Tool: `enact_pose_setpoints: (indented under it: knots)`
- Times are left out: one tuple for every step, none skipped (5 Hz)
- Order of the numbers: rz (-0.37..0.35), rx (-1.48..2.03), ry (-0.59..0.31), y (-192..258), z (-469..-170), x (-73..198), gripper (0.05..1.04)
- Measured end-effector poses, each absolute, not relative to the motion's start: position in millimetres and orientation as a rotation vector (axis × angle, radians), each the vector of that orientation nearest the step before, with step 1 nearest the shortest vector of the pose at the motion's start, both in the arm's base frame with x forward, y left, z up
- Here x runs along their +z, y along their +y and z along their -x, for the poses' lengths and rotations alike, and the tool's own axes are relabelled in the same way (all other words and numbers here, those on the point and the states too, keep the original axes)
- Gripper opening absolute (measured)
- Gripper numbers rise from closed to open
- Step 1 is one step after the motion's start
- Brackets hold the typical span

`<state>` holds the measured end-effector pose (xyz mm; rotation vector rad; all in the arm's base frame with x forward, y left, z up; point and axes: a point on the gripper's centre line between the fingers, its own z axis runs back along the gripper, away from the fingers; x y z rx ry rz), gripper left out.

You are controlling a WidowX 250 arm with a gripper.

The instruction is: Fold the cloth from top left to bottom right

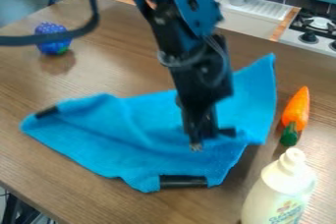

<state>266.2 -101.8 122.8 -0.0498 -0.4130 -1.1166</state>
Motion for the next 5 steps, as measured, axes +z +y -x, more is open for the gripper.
enact_pose_setpoints:
  knots:
    - [0.059,-1.135,-0.36,-115.9,-258.8,111.1,0.069]
    - [0.084,-1.132,-0.302,-116.9,-254.6,107.1,0.217]
    - [0.153,-1.121,-0.279,-106.8,-263.9,112.7,0.475]
    - [0.175,-1.152,-0.303,-98.6,-275.3,131.5,0.782]
    - [0.117,-1.142,-0.361,-80.6,-283.7,154.7,0.995]
